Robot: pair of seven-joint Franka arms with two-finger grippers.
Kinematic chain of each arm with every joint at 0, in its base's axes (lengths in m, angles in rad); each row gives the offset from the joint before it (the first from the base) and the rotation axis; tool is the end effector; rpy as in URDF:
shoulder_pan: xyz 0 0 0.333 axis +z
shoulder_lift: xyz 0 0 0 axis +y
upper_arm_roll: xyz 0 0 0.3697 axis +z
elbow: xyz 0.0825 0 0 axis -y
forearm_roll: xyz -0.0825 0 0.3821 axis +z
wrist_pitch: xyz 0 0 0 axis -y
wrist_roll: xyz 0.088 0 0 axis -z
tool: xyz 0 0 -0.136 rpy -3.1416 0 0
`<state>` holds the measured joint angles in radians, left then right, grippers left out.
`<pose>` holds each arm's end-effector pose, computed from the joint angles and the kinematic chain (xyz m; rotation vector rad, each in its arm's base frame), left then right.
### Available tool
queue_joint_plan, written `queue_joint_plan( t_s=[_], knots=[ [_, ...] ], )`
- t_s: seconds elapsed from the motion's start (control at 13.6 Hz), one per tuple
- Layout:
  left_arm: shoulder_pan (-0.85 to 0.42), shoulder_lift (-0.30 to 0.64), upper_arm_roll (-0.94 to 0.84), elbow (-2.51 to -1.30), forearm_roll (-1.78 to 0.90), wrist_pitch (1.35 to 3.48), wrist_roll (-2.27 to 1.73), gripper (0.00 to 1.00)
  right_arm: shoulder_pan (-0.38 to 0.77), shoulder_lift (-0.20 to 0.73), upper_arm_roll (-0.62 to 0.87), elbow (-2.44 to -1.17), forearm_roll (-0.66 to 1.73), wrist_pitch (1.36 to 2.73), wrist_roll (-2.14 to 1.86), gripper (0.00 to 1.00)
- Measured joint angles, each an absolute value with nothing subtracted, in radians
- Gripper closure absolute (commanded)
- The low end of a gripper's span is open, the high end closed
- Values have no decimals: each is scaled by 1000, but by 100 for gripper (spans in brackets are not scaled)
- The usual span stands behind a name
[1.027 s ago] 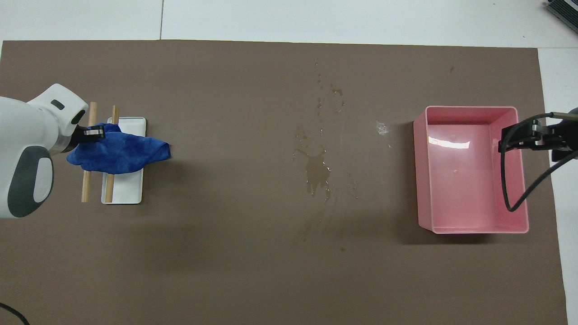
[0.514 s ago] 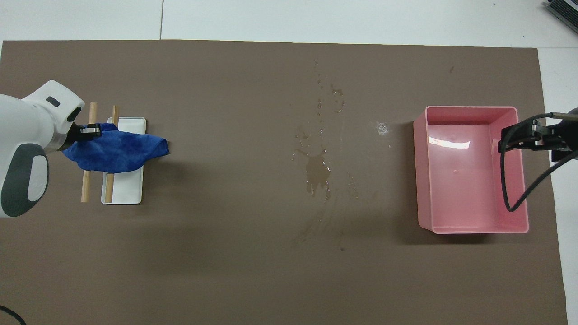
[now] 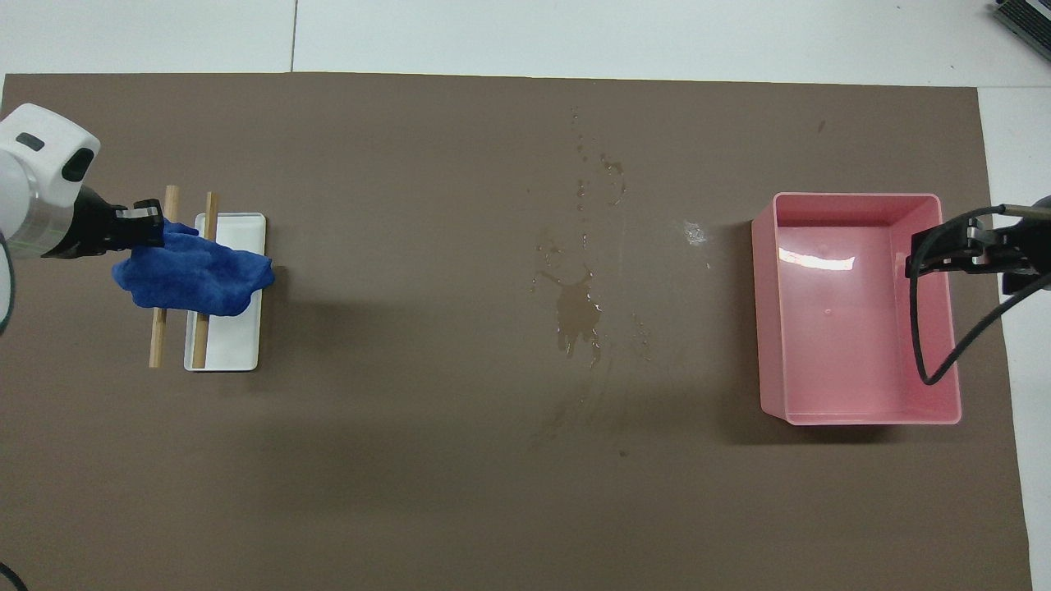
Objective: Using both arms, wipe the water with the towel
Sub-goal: 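Lift the towel toward the center while the right gripper moves to meet it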
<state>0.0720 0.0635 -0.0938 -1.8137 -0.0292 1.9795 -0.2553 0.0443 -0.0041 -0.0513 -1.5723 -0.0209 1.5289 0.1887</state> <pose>0.5962 -0.0143 0.5340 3.0678 0.3765 0.1500 0.5454 -0.0068 0.6472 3.1019 -0.3052 -0.0581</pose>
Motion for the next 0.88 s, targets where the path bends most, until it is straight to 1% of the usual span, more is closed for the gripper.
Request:
queue_joint_plan(
  t_s=[0.15,0.29,0.44,0.66,0.88],
  knots=[
    [73,50,-91,-1754,-142,1885,-348,100,45,-4,-51,-1572,-21,1529,189,0],
    [72,28,-96,-1731,-241,1843,-534,100,47,-5,-48,-1572,-21,1529,189,0],
    [70,13,-110,-1731,-340,1839,-767,100,49,-7,-38,-1572,-11,1529,189,0],
    [69,1,-142,-1730,-517,1842,-1110,100,53,-22,-4,-1572,66,1529,182,0],
    [69,-4,-207,-1726,-610,1909,-1380,100,62,-44,48,-1572,142,1529,103,0]
  ],
)
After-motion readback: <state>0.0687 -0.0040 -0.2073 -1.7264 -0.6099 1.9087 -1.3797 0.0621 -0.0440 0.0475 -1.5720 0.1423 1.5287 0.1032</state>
